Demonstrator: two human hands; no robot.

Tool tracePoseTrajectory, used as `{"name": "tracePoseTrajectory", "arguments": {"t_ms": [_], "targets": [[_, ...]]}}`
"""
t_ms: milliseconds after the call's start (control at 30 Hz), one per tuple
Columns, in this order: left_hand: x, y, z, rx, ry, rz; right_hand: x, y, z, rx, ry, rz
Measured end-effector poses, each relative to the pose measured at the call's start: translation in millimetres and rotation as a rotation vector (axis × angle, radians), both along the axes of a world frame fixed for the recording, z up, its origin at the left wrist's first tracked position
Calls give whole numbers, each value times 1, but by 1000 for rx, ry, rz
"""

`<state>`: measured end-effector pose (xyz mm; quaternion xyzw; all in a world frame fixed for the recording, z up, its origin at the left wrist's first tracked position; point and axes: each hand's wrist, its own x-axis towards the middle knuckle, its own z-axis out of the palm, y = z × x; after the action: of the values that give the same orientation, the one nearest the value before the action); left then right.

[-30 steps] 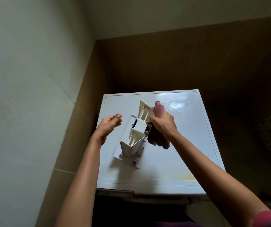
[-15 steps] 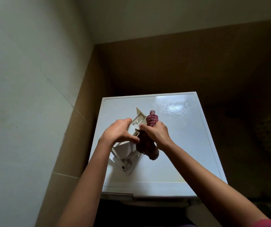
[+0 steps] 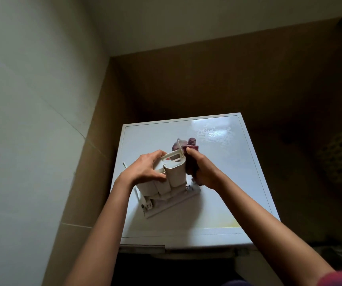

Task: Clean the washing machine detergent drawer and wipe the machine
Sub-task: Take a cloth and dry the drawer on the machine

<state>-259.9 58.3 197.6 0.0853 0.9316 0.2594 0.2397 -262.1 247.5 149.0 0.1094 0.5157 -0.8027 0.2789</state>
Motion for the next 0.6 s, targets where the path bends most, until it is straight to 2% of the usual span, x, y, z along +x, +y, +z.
{"name": "tracePoseTrajectory", "arguments": {"t_ms": [167,233,300,400,600], "targets": [[6,-3,-12,62,64,59,13,-15,-21,-214,-14,-183],[7,-4,-15,73,78,84,18,-20,-28,-181,-55,-206],[6,-6,-18,70,87,104,16,-21,-37,-54,-108,-213],[6,-7,-18,79,125,148,4,-23,-43,33,-142,-157],[2,-14,-14,219,209,308,-5,-38,-7,36,84,-124]]}}
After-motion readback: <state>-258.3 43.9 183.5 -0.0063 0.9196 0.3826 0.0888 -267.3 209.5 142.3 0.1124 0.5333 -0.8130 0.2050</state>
